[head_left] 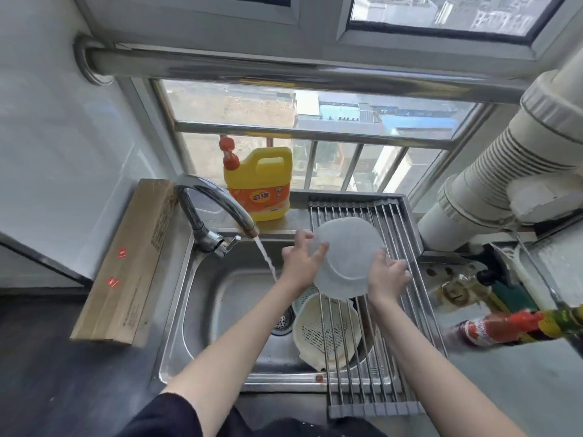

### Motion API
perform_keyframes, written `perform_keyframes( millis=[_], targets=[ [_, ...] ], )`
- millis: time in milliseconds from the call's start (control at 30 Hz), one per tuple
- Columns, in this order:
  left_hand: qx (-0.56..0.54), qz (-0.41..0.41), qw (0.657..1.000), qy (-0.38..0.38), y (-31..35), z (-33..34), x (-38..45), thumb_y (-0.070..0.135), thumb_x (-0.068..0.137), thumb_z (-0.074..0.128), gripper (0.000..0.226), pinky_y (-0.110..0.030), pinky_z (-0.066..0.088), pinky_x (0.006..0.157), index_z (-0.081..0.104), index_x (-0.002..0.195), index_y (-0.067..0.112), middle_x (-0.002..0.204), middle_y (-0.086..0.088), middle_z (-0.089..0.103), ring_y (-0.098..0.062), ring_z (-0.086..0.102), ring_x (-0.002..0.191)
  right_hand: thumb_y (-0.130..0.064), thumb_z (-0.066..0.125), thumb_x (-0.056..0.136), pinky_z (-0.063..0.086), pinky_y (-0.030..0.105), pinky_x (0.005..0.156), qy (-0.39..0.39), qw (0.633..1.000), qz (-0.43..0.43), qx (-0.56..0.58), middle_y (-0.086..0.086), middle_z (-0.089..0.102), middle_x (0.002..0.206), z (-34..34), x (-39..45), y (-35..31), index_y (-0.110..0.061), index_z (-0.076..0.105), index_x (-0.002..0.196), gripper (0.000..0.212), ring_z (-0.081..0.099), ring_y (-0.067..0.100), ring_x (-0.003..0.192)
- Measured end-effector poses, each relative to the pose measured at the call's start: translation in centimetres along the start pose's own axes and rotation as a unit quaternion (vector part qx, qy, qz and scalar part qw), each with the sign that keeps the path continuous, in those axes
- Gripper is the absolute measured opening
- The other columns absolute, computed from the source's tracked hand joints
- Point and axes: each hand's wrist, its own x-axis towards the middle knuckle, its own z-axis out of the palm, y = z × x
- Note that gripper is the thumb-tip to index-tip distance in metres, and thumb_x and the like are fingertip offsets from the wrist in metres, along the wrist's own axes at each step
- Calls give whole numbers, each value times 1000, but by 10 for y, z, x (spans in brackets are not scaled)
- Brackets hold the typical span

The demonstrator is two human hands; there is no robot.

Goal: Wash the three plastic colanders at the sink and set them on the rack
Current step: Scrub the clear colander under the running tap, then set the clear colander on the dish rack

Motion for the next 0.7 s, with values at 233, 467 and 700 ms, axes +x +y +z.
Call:
perform_keyframes(
  millis=[233, 467, 700],
  targets=[
    [24, 32, 999, -27, 21, 33, 86, 53, 96, 32, 64, -50, 8, 118, 9, 151, 27, 159, -3, 12, -27, 5, 146, -26, 42, 98, 31, 32, 58, -62, 996, -24, 62, 7, 41, 100, 23, 59, -19, -4, 35, 110, 26, 40, 20, 81],
    [40, 3, 999, -28, 6, 51, 141, 35, 98, 45, 76, -34, 7, 117, -5, 151, 13, 160, -5, 4, -20, 5, 147, -34, 41, 100, 37, 30, 61, -89, 994, -60, 4, 12, 50, 109, 53, 100, 3, -11, 27, 109, 28, 51, 24, 85],
    [82, 0, 995, -49, -3, 57, 154, 46, 98, 35, 74, -40, 2, 119, -6, 151, 14, 160, -4, -2, -21, -3, 147, -39, 43, 98, 40, 33, 72, -44, 998, -39, -34, 17, 52, 116, 67, 110, 5, -4, 32, 120, 43, 54, 28, 92]
  ],
)
